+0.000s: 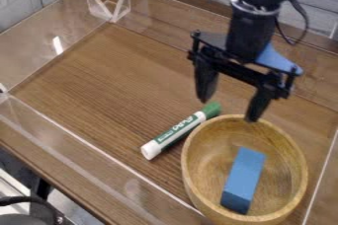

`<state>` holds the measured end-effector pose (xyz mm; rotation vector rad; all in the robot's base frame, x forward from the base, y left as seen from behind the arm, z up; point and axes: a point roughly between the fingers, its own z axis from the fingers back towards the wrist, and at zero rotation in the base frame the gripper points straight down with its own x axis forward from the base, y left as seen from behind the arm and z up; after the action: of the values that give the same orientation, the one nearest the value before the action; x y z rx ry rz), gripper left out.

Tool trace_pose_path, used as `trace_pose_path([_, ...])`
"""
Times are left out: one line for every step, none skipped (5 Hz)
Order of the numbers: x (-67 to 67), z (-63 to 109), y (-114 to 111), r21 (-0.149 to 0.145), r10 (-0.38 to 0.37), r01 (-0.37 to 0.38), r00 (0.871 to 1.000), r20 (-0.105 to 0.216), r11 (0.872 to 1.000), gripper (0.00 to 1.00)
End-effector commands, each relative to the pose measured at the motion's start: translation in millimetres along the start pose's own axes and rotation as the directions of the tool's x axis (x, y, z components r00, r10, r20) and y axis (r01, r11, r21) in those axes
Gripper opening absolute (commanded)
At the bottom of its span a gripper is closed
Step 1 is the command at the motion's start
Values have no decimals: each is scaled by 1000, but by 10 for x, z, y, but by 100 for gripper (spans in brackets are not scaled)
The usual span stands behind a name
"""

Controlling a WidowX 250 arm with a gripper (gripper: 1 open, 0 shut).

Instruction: Remove the blue block from inside the brown bowl and put it on the table

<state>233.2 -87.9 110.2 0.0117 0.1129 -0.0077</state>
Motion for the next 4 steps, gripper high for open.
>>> trace_pose_path([-56, 91, -178, -27, 0, 3, 996, 84, 1000, 100])
trace_pose_path([-90, -4, -260, -29, 6, -3, 995, 100, 1000, 100])
trace_pose_path([-140, -128, -322, -33, 11, -7, 994, 109, 999, 100])
trace_pose_path([-176, -238, -358, -34, 11, -7, 993, 119, 999, 100])
